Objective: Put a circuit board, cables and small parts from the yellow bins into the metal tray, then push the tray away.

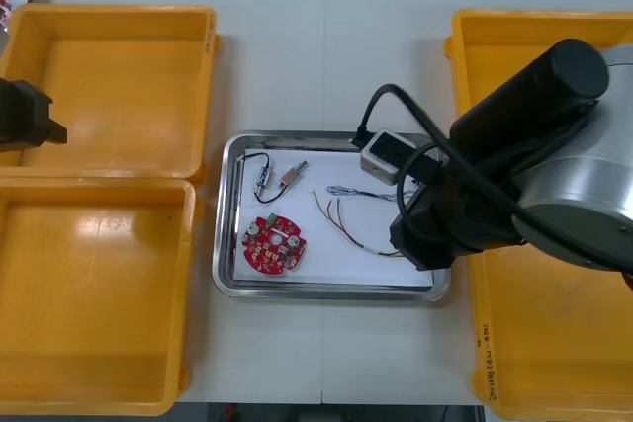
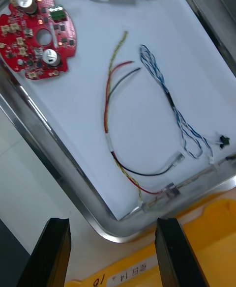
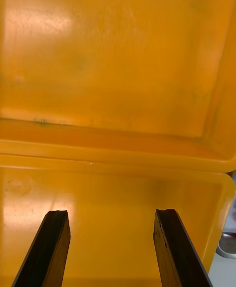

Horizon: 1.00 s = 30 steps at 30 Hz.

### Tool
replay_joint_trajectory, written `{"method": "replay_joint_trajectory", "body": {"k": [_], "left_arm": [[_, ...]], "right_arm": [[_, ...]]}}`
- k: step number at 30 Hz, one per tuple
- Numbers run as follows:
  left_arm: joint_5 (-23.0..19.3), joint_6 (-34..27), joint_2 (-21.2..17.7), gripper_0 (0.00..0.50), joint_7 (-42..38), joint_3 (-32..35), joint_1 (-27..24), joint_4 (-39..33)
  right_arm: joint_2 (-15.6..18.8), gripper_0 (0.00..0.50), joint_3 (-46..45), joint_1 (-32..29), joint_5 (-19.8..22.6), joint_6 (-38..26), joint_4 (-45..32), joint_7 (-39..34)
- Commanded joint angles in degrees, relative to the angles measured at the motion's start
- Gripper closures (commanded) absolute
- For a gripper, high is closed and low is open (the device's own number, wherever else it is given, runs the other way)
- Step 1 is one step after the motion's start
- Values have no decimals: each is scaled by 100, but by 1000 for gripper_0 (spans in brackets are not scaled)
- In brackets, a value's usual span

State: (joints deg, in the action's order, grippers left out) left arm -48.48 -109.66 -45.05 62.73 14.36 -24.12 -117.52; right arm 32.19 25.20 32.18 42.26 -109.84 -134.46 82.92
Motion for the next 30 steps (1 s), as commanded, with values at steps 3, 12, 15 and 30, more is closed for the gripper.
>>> {"method": "replay_joint_trajectory", "body": {"k": [3, 12, 15, 30], "left_arm": [[-126, -34, -294, 0, 328, 234, 479, -482], [-249, -34, -338, 0, 407, 295, 997, -755], [-249, -34, -364, 0, 416, 313, 1094, -825], [-416, -34, -531, 0, 486, 401, 1569, -904]], "right_arm": [[-424, 0, 969, 773, -33, -16, 377, 190], [-529, 0, 1901, 1203, -288, -16, 922, 1244], [-555, 0, 2006, 1265, -288, -16, 1045, 1517], [-881, 0, 2885, 1335, -736, 692, 1704, 1992]]}}
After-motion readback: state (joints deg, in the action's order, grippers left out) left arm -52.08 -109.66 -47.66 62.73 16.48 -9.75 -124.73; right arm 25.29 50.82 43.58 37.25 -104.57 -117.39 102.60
